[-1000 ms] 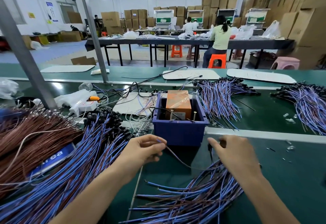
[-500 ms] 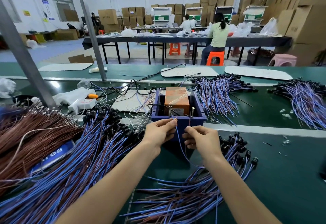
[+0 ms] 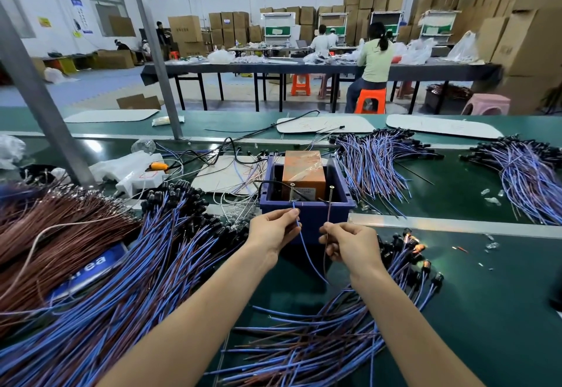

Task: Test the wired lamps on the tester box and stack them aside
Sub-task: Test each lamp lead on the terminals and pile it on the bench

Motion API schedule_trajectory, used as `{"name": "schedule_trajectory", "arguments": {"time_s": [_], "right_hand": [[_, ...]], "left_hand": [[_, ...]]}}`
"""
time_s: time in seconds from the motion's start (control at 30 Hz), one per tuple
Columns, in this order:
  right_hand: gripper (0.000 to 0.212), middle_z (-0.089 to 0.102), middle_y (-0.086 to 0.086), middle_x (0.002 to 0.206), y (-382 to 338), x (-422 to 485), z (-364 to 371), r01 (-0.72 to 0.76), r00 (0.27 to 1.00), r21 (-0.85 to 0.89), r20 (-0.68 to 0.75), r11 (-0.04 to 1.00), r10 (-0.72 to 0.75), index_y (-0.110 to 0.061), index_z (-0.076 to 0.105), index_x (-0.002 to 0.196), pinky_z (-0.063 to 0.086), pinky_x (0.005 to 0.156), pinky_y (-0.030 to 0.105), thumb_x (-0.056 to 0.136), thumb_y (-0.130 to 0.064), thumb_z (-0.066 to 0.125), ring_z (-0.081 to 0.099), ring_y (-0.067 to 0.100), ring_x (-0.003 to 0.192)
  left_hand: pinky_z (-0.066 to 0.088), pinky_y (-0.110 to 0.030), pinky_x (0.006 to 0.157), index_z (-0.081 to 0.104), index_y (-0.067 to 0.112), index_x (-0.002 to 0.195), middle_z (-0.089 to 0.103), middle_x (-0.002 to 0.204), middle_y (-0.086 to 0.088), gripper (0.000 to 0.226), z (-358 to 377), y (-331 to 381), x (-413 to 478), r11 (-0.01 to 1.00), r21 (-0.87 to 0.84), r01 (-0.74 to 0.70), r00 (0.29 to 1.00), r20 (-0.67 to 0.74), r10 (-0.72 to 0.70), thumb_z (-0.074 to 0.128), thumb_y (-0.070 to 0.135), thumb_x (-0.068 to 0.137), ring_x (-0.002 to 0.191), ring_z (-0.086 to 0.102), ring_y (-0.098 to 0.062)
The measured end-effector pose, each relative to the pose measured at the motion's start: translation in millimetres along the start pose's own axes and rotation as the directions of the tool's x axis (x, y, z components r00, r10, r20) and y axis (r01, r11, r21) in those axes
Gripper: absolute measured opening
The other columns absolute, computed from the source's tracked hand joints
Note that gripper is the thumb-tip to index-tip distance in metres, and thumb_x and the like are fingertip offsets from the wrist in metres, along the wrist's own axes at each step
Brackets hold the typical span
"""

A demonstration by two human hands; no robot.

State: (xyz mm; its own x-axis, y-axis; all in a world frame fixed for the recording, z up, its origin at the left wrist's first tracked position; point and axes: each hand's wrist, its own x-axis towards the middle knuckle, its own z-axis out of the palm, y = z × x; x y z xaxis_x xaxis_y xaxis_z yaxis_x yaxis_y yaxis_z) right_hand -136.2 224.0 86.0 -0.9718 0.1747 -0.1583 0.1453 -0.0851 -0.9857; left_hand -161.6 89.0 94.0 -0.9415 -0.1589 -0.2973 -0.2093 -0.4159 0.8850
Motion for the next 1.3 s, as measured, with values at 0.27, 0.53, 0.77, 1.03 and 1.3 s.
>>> {"name": "schedule_trajectory", "arguments": {"time_s": [0.27,0.53,0.77,1.03,1.3], "right_hand": [[0.019,0.063,0.002,0.054,-2.1,-4.5,-2.0,0.03,0.998,-0.049,0.048,0.998,-0.028,-0.007,0.071,0.073,0.039,0.047,0.02,0.09,-0.012,0.064,0.046,0.008,0.041],[0.018,0.06,-0.005,0.058,7.9,-41.1,-4.3,0.158,0.792,-0.38,0.601,0.911,0.114,-0.016,0.078,0.085,0.042,0.058,0.017,0.09,-0.026,0.064,0.052,0.007,0.057],[0.025,0.07,-0.007,0.074,14.7,-48.8,5.5,0.38,0.751,-0.546,0.654,0.746,0.096,-0.022,0.075,0.097,0.048,0.066,0.017,0.09,-0.041,0.062,0.059,-0.001,0.065],[0.022,0.07,-0.004,0.076,16.4,-45.8,3.0,0.306,0.78,-0.499,0.62,0.811,0.087,-0.016,0.074,0.098,0.054,0.076,0.027,0.093,-0.032,0.06,0.064,0.004,0.069],[0.017,0.071,-0.001,0.074,26.0,-41.1,-5.2,0.174,0.814,-0.465,0.564,0.868,0.139,-0.017,0.074,0.094,0.054,0.068,0.023,0.093,-0.027,0.06,0.062,0.008,0.064]], "left_hand": [[0.055,-0.017,0.052,0.069,0.006,0.08,0.063,0.072,-0.006,0.007,-2.0,1.2,-6.4,0.999,0.046,-0.018,0.998,0.059,0.015,0.066,0.006,0.087,0.066,0.061,-0.013],[0.046,-0.024,0.043,0.062,0.012,0.086,0.061,0.052,-0.004,0.048,-55.1,21.3,-7.4,0.964,0.161,-0.213,0.965,0.191,0.181,0.037,0.052,0.096,0.047,0.059,-0.02],[0.048,-0.033,0.077,0.051,0.019,0.114,0.049,0.116,0.0,0.022,-118.0,-11.0,0.2,-0.544,0.827,-0.142,0.913,0.322,0.25,0.05,0.025,0.093,0.112,0.049,-0.02],[0.046,-0.028,0.079,0.047,0.018,0.123,0.045,0.122,-0.001,0.032,-118.3,-19.5,-11.9,-0.478,0.866,-0.149,0.896,0.323,0.306,0.049,0.008,0.093,0.117,0.043,-0.02],[0.044,-0.031,0.084,0.042,0.015,0.128,0.046,0.121,-0.007,0.044,-103.9,-14.1,-18.3,-0.514,0.857,-0.043,0.932,0.22,0.288,0.046,-0.004,0.089,0.113,0.048,-0.024]]}}
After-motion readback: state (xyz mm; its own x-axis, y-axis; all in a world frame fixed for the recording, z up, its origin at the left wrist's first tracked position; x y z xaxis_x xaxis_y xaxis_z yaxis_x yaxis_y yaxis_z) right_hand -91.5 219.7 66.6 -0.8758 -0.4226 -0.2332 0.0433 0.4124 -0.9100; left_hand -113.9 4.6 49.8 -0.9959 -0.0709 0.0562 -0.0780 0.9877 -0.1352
